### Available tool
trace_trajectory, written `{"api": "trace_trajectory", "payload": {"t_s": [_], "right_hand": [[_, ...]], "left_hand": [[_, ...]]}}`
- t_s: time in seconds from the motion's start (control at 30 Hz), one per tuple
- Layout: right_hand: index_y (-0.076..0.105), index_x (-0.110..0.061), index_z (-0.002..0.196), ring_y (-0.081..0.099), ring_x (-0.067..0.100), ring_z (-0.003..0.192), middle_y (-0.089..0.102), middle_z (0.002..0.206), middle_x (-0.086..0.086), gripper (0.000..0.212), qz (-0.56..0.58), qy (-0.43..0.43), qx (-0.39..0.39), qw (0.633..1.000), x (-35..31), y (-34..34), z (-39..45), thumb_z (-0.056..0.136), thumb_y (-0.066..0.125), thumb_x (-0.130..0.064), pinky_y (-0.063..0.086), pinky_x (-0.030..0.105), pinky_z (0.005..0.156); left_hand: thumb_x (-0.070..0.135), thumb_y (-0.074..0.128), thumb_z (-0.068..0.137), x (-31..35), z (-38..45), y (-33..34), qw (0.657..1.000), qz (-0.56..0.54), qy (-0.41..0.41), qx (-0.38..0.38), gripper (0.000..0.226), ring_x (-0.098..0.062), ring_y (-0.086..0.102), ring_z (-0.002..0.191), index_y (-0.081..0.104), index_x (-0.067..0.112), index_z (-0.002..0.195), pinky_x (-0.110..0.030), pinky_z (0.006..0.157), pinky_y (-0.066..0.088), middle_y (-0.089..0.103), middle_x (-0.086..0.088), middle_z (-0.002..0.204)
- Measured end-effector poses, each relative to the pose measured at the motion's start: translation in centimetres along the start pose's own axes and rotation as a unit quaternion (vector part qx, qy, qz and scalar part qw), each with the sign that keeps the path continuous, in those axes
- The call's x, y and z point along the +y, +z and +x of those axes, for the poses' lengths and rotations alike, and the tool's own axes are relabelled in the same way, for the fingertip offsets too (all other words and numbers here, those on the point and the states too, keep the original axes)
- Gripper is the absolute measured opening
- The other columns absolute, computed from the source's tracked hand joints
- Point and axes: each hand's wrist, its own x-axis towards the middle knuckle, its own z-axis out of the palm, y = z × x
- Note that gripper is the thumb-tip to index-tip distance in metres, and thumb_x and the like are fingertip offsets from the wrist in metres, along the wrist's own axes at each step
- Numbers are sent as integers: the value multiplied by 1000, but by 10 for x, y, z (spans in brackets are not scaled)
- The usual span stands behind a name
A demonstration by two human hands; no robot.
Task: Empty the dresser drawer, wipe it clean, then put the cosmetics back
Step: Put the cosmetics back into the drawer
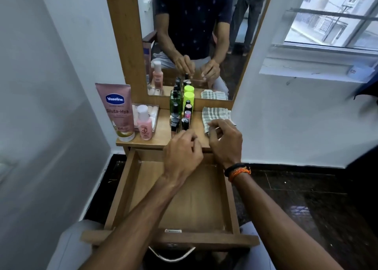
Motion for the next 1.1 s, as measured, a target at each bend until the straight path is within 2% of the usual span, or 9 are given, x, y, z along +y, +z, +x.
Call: {"api": "trace_trajectory", "payload": {"t_s": [0.13, 0.23, 0.3, 0.37, 0.43, 0.63, 0.93, 1.03, 1.1], "right_hand": [[72, -9, 99, 62, 12, 74, 70, 93, 4, 10, 25, -20, -13, 999, -19, 8, -1, 90, 69, -9, 58, 29, 68], [71, -12, 99, 61, 12, 72, 68, 91, 1, 12, 22, -24, -20, 999, -28, 15, 2, 88, 73, -15, 58, 30, 66], [70, -13, 100, 60, 14, 73, 66, 89, 0, 16, 9, -23, -30, 999, -33, 21, 3, 88, 75, -22, 57, 31, 67], [69, -14, 102, 59, 14, 76, 66, 91, 0, 22, -6, -26, -33, 999, -37, 26, 4, 86, 76, -26, 55, 30, 69], [69, -15, 104, 58, 12, 78, 67, 92, 0, 27, -20, -28, -29, 999, -39, 30, 4, 84, 78, -30, 52, 27, 70], [71, -15, 103, 52, 9, 73, 64, 88, 1, 26, -57, -29, -28, 998, -43, 39, 9, 85, 78, -33, 42, 22, 65], [73, -14, 110, 65, 14, 77, 74, 90, 3, 29, -53, -36, -35, 997, -44, 37, 7, 87, 76, -31, 57, 31, 72], [73, -14, 111, 67, 13, 80, 75, 93, 3, 28, -45, -25, -36, 998, -44, 34, 6, 88, 76, -30, 58, 33, 75], [74, -13, 108, 67, 14, 81, 75, 92, 2, 26, -36, -14, -30, 999, -46, 29, 4, 88, 76, -29, 58, 35, 76]], "left_hand": [[19, 61, 94, -23, -2, -17, 997, 3, -67, 40, 7, -13, 58, 75, 60, 14, 89, -31, 64, 52, 62, 1, 86], [21, 64, 93, -31, 7, -24, 994, 0, -92, 63, 11, -18, 60, 76, 59, 12, 96, -25, 61, 43, 59, 0, 91], [23, 67, 92, -32, 14, -28, 993, 0, -98, 68, 20, -20, 61, 81, 61, 9, 105, -24, 65, 42, 58, -1, 98], [24, 69, 91, -32, 20, -29, 993, -2, -100, 64, 31, -23, 63, 89, 62, 8, 117, -30, 72, 50, 62, -5, 106], [25, 71, 90, -33, 24, -29, 993, 5, -97, 61, 37, -24, 65, 92, 62, 8, 121, -31, 80, 51, 65, -7, 111], [29, 76, 86, -36, 33, -25, 994, 25, -95, 56, 37, -19, 65, 91, 67, 10, 116, -22, 73, 44, 70, -5, 109], [26, 78, 86, -36, 36, -19, 993, 10, -101, 58, 30, -19, 70, 86, 70, 8, 108, -31, 71, 59, 73, -6, 103], [22, 76, 87, -35, 34, -18, 992, 2, -111, 59, 27, -19, 70, 84, 70, 8, 109, -31, 69, 59, 74, -7, 101], [20, 76, 87, -33, 32, -20, 992, -6, -115, 58, 24, -18, 69, 84, 70, 8, 107, -26, 66, 56, 74, -6, 99]]}}
